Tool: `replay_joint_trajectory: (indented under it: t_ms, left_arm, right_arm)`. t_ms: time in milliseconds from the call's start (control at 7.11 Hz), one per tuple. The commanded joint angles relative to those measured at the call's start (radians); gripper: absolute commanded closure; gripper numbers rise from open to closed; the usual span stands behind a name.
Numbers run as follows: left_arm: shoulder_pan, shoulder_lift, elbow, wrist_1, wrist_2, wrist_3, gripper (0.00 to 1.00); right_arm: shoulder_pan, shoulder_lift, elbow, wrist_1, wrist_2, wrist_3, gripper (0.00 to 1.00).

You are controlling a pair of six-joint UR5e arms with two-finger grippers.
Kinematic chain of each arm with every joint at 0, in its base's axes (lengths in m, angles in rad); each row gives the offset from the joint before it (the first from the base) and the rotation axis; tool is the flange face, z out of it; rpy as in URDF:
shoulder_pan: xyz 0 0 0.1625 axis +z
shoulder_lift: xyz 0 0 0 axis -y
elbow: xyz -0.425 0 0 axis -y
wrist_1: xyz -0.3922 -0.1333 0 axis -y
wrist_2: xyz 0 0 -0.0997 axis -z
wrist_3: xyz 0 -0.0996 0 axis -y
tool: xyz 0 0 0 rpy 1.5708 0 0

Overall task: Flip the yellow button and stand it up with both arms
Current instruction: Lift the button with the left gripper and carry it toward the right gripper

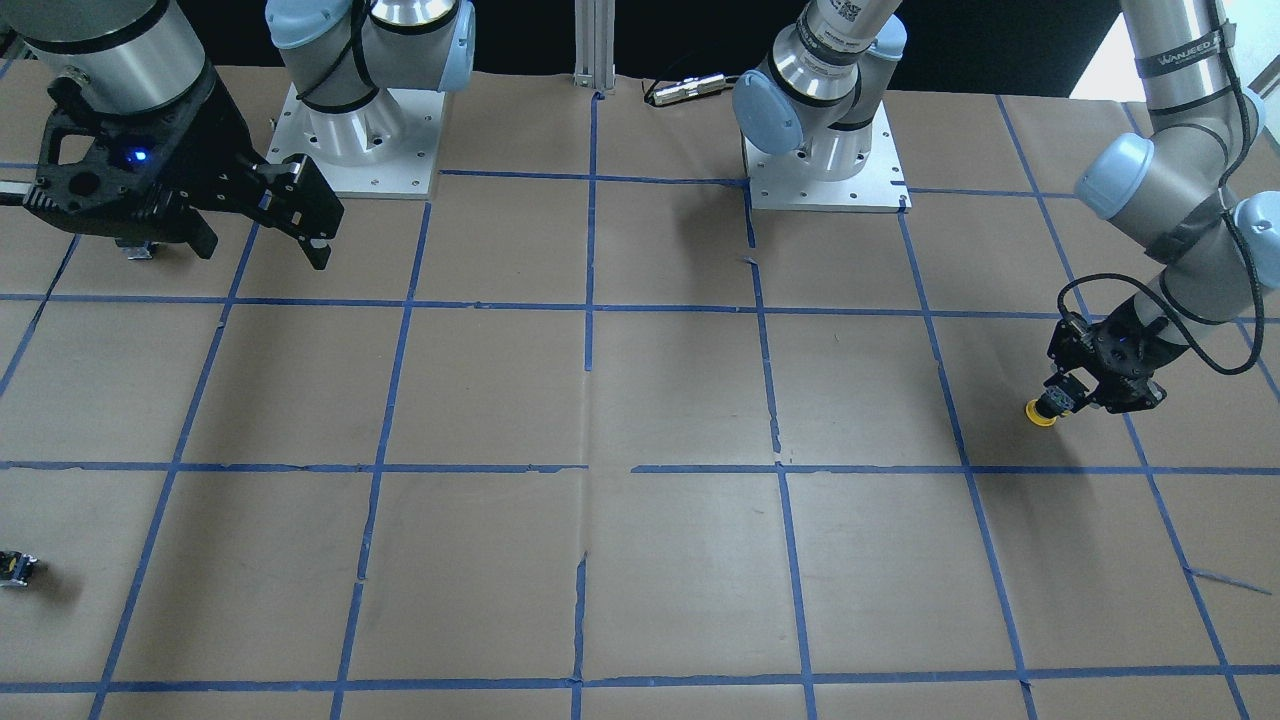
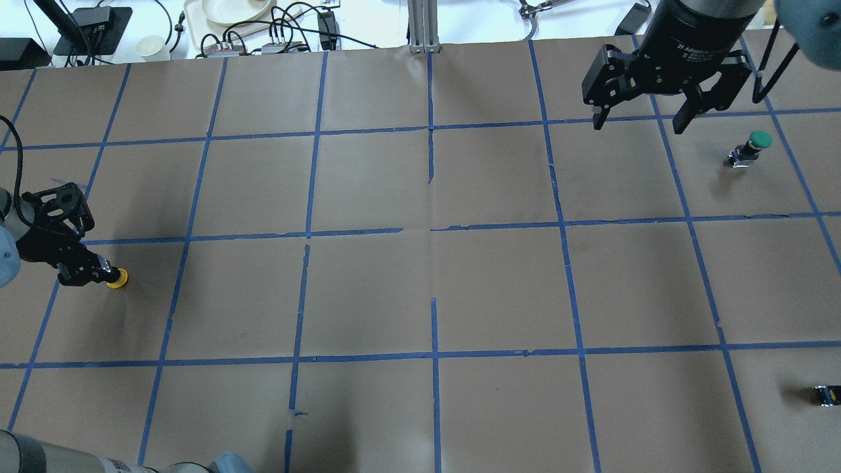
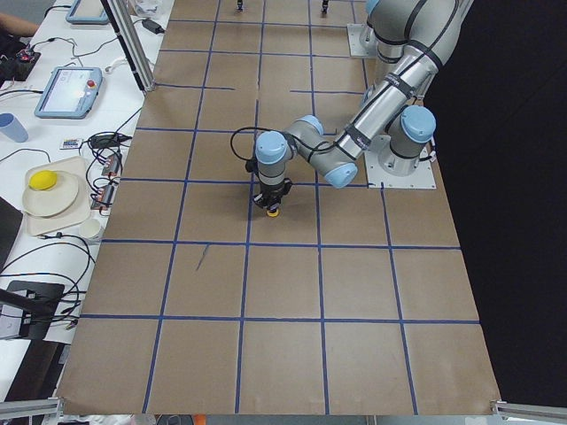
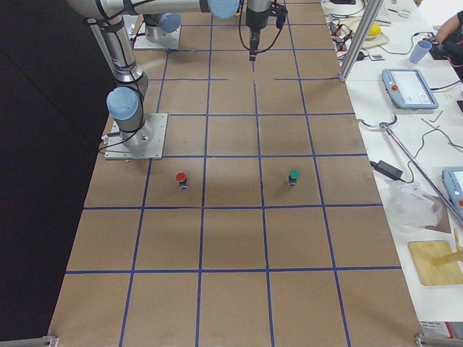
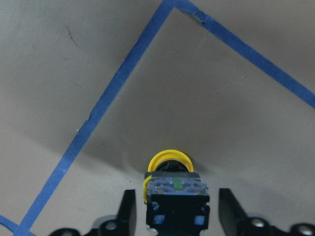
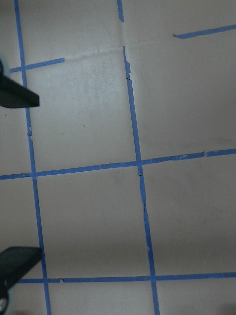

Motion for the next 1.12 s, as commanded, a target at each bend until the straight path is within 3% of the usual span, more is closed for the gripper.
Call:
replay_joint_trajectory:
  t_ms: [0,141,562,703,984]
  left_arm:
    - [-0.009,0.018,0.014,-0.017,-0.04,-0.018,0.89]
    - [-0.011,0.013,0.043,-0.101,-0.094,-0.049,0.89]
    - [-0.032,0.077,0.117,-0.442,-0.411,-0.117,0.89]
    - [-0.053,0.09,0.117,-0.541,-0.521,-0.218,0.89]
    - [-0.134,0.122,0.117,-0.806,-0.815,-0.274,0.89]
  right_arm:
    - [0.0,0.0,0.0,0.0,0.0,0.0,0.0]
    - [0.0,0.0,0.0,0.0,0.003,-0.002,0.0]
    - [-0.081,-0.003,-0.02,0.009,0.014,-0.024,0.0]
    - [-0.086,-0.003,-0.029,0.027,0.021,-0.029,0.0]
    - [-0.171,-0.005,-0.046,0.328,0.143,-0.031,0.0]
